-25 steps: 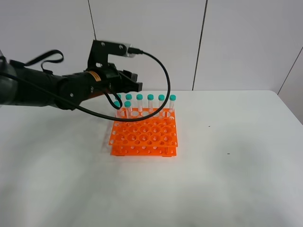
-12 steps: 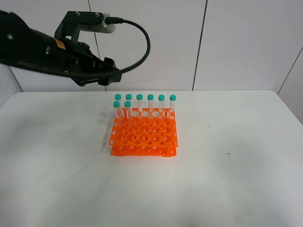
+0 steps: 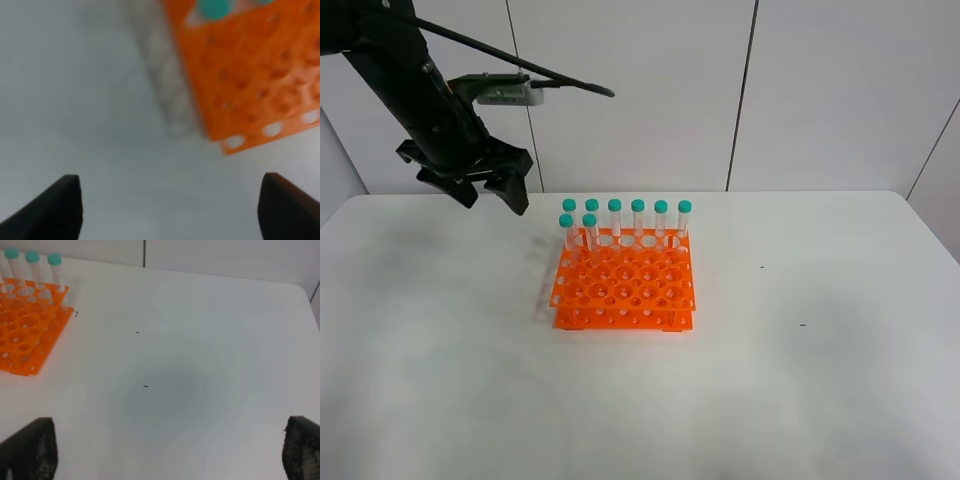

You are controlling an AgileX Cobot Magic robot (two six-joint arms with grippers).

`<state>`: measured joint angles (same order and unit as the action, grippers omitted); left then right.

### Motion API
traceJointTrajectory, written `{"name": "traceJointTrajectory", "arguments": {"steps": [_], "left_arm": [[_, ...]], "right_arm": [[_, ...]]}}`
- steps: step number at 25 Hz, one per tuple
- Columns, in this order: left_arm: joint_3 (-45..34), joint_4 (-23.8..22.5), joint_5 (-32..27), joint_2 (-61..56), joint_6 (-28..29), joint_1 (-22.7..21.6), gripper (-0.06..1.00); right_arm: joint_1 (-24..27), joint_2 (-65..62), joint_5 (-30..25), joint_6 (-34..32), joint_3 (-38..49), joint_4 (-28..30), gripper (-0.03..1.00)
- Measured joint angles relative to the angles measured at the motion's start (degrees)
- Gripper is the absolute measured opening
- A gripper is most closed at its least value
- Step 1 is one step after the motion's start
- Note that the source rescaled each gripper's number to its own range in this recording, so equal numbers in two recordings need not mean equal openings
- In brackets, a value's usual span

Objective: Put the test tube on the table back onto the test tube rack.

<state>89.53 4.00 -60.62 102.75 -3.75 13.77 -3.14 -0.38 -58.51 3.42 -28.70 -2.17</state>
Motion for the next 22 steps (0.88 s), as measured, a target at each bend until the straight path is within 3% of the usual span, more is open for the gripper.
{"name": "traceJointTrajectory", "arguments": {"steps": [8,11,16,22], "left_arm": [[0.11,-0.12,-6.78,0.78,0.06,-11.73,1.00],[0.11,-0.32,-6.78,0.78,0.11,-14.83,1.00],[-3.12,-0.38,-6.78,-0.70,0.34,-15.62,1.00],[-15.58,-1.31,-6.78,-8.96,0.34,-15.62,1.00]], "right_arm": [[0.00,0.00,0.00,0.00,0.00,0.00,1.00],[0.00,0.00,0.00,0.00,0.00,0.00,1.00],[0.00,0.00,0.00,0.00,0.00,0.00,1.00],[0.00,0.00,0.00,0.00,0.00,0.00,1.00]]}}
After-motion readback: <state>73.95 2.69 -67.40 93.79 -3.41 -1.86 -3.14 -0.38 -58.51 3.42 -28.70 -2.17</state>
